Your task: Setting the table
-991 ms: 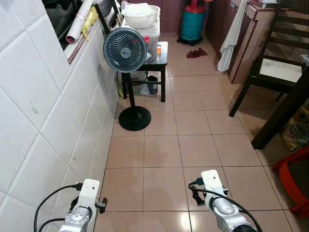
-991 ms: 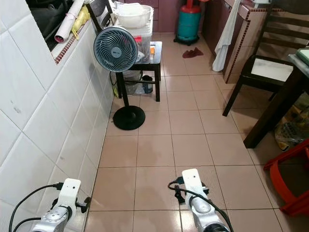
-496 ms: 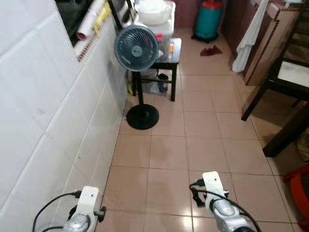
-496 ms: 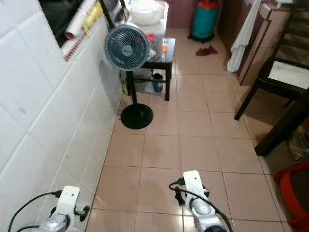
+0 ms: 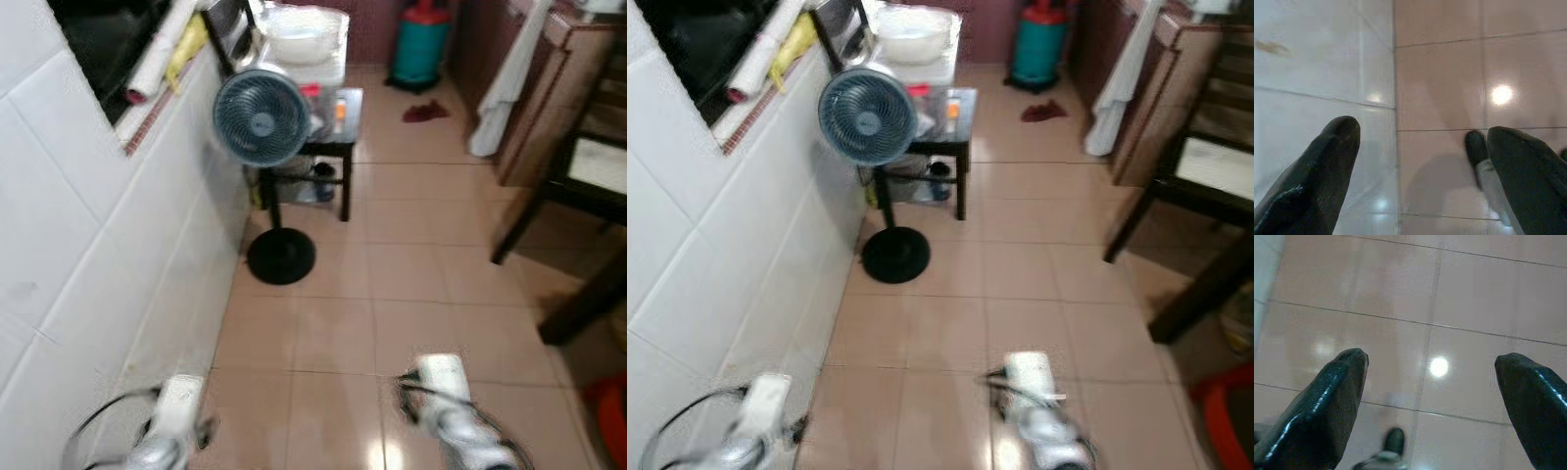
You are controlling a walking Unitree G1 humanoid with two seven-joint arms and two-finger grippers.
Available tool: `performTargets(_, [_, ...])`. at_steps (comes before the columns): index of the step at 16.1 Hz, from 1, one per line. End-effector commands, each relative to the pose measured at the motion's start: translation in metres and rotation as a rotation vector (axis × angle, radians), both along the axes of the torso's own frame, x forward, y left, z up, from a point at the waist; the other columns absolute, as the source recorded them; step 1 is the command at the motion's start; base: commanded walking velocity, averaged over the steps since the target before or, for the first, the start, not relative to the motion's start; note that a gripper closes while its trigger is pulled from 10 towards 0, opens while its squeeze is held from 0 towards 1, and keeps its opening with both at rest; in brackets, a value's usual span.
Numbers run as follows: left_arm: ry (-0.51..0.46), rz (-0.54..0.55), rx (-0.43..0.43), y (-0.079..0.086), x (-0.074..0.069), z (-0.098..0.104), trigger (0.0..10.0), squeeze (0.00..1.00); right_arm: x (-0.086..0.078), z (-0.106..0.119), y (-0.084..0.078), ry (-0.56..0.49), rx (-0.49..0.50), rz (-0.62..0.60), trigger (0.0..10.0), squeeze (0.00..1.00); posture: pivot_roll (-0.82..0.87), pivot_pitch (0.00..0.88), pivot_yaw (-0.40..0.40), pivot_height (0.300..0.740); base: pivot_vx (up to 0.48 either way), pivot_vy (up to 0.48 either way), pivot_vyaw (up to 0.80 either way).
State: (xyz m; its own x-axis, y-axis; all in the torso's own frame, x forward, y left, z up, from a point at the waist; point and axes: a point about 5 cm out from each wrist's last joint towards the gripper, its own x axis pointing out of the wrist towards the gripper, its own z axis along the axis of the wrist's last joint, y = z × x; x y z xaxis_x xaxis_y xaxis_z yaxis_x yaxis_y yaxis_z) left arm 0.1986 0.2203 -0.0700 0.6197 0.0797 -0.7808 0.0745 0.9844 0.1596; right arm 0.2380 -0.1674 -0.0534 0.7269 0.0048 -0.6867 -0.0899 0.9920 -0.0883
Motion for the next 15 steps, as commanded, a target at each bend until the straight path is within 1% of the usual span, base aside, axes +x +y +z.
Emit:
performTargets(1, [-0.016, -0.014, -0.003, -0.0048, 0.0057, 0.0022, 10.0, 0.00, -0.0034, -0.0014, -0.0102, 0.012, -0.028, -0.006, 10.0, 0.00, -0.12, 0.111, 0.038, 0.740, 0.450, 0.000, 0.00])
performTargets(4, [-0.016, -0.011, -0.003, -0.0057, 0.0062, 0.0022, 10.0, 0.00, -0.0043, -0.0020, -0.0106, 0.019, -0.040, 0.004, 10.0, 0.00, -0.12, 0.103, 0.034, 0.740, 0.453, 0.000, 0.00])
performTargets(6, [-0.008, 0.018, -0.001, -0.0049, 0.0050, 0.0013, 10.0, 0.00, -0.0045, -0.0022, -0.0109, 0.019, -0.042, 0.007, 10.0, 0.00, -0.12, 0.099, 0.030, 0.740, 0.390, 0.000, 0.00])
performTargets(9, [-0.014, 0.077, 0.006, -0.0031, 0.0060, 0.0019, 10.0, 0.00, -0.0051, -0.0026, -0.0116, 0.028, -0.035, 0.005, 10.0, 0.00, -0.12, 0.092, 0.024, 0.740, 0.000, 0.000, 0.00])
performTargets(11, [-0.015, 0.075, 0.011, -0.0035, 0.0074, 0.0025, 10.0, 0.00, -0.0058, -0.0033, -0.0121, 0.038, -0.035, 0.008, 10.0, 0.00, -0.11, 0.087, 0.020, 0.740, 0.000, 0.000, 0.00])
performTargets(12, [-0.010, 0.080, 0.026, -0.0031, 0.0072, 0.0024, 10.0, 0.00, -0.0057, -0.0032, -0.0125, 0.040, -0.040, 0.014, 10.0, 0.00, -0.11, 0.082, 0.016, 0.740, 0.000, 0.000, 0.00])
performTargets(15, [-0.004, 0.086, 0.036, -0.0039, 0.0068, 0.0018, 10.0, 0.00, -0.0039, -0.0020, -0.0129, 0.036, -0.070, 0.046, 10.0, 0.00, -0.12, 0.068, 0.018, 0.740, 0.000, 0.000, 0.00])
